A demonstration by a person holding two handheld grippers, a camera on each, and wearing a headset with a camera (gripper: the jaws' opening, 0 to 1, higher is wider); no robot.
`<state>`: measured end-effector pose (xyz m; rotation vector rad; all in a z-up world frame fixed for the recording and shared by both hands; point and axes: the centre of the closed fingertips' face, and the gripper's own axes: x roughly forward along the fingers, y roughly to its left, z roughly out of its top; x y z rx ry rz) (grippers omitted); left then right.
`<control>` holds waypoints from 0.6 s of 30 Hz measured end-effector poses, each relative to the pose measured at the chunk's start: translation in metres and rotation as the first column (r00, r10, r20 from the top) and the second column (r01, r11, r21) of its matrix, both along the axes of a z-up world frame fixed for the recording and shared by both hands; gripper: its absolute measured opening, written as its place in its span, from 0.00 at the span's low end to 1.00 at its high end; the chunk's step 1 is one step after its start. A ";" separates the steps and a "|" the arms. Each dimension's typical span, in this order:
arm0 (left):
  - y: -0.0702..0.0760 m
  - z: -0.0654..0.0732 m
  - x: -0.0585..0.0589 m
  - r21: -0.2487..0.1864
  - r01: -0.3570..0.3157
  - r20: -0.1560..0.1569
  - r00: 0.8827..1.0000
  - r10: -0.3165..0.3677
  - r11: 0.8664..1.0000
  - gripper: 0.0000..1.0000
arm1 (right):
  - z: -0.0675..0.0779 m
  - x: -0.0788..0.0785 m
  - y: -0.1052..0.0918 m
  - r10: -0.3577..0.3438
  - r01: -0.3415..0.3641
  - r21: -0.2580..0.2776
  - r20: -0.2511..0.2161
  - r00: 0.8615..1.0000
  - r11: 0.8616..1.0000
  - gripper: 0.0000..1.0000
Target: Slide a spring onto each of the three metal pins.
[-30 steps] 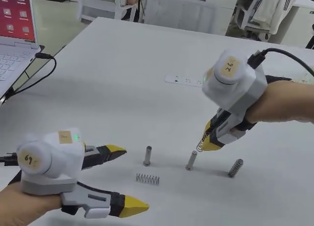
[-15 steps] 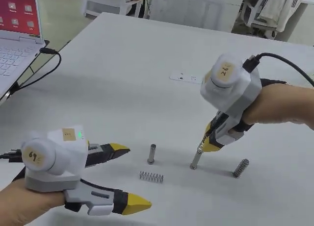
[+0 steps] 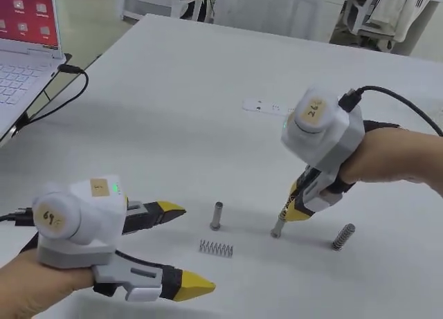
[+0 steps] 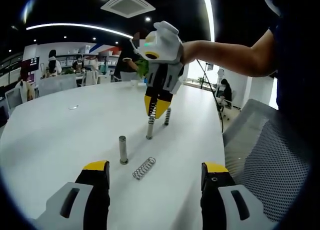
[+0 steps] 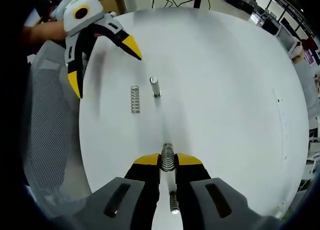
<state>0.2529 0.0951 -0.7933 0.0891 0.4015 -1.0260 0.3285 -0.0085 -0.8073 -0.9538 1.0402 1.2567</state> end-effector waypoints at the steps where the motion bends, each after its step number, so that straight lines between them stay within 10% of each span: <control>1: 0.000 0.000 0.000 0.000 0.000 -0.001 1.000 0.000 1.000 0.70 | -0.001 0.000 0.000 -0.001 0.001 -0.002 -0.001 1.000 1.000 0.09; 18: -0.001 -0.001 -0.001 0.003 0.005 -0.004 1.000 -0.005 1.000 0.68 | -0.019 -0.002 0.002 -0.004 0.004 -0.012 0.000 1.000 1.000 0.09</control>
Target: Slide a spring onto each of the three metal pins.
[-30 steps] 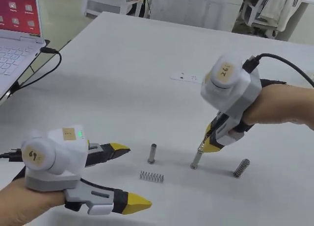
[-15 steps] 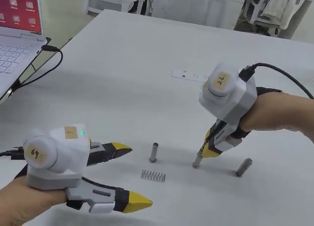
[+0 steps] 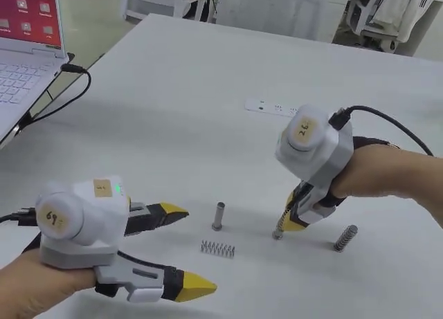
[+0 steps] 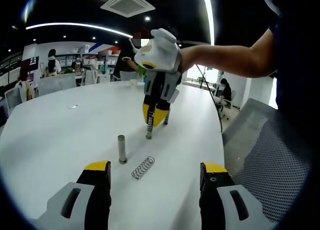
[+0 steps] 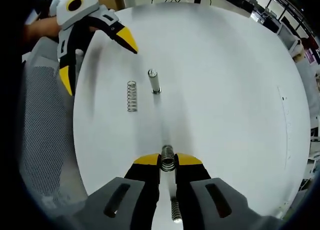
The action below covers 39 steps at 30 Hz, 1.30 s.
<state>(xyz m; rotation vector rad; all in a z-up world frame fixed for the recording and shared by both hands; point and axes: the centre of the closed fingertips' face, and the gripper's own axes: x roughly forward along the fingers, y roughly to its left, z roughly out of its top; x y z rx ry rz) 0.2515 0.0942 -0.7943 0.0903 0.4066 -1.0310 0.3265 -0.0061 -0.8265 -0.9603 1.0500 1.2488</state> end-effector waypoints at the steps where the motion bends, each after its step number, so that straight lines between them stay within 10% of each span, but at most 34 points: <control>1: 0.000 0.000 0.000 0.000 0.000 0.000 1.000 0.000 1.000 0.68 | -0.001 0.001 0.000 -0.003 0.003 0.000 0.001 1.000 1.000 0.09; 39: -0.002 -0.002 -0.001 0.003 0.000 -0.006 1.000 0.000 1.000 0.67 | -0.020 -0.003 -0.005 -0.048 0.048 0.020 -0.008 0.999 0.999 0.13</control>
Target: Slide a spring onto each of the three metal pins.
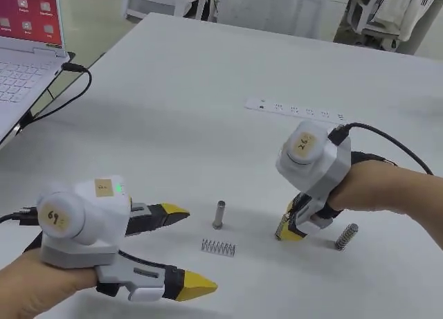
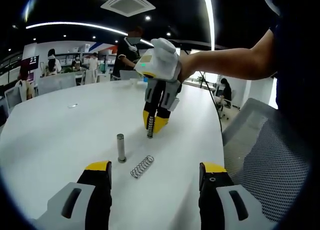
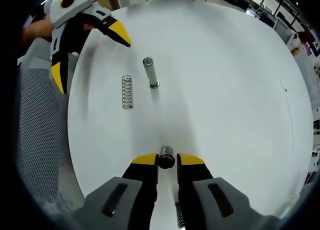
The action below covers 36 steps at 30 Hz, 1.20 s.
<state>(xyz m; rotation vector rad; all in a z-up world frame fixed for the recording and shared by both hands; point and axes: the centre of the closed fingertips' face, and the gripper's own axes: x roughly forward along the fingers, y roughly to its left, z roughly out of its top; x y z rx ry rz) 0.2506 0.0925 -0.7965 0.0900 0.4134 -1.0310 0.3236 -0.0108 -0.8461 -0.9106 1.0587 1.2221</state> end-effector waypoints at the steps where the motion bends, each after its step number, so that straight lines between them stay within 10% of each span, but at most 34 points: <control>1: 0.000 0.000 0.000 -0.001 0.000 -0.001 1.000 0.000 1.000 0.67 | 0.000 0.000 -0.001 -0.003 0.003 0.000 -0.001 1.000 1.000 0.13; 36: -0.006 0.000 -0.001 0.004 0.019 0.000 1.000 -0.019 1.000 0.66 | 0.012 -0.017 -0.022 -0.110 0.106 0.098 0.030 0.994 0.989 0.17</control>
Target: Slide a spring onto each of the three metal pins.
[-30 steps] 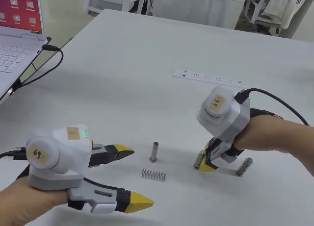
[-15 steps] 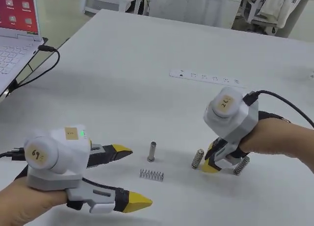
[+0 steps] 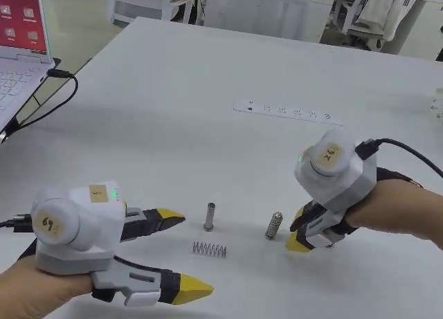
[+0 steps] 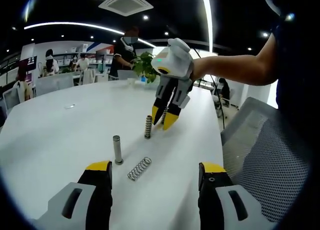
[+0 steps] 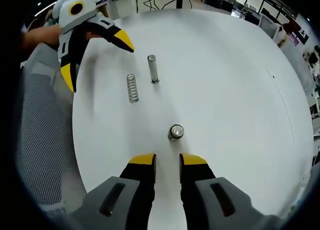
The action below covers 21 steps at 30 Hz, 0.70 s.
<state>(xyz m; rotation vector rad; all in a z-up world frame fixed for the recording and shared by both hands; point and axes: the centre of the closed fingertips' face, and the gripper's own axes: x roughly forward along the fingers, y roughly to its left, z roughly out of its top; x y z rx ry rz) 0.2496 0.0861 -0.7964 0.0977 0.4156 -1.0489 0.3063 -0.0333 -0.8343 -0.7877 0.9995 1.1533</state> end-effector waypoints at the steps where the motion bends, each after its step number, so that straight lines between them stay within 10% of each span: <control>1: 0.000 0.000 0.000 0.000 0.000 -0.001 1.000 0.000 1.000 0.66 | 0.000 -0.001 0.000 -0.001 0.001 0.003 0.000 1.000 1.000 0.17; 21: -0.001 0.001 -0.003 0.003 0.002 0.000 1.000 -0.002 1.000 0.65 | 0.007 -0.020 0.004 -0.026 0.025 0.066 0.013 1.000 0.998 0.17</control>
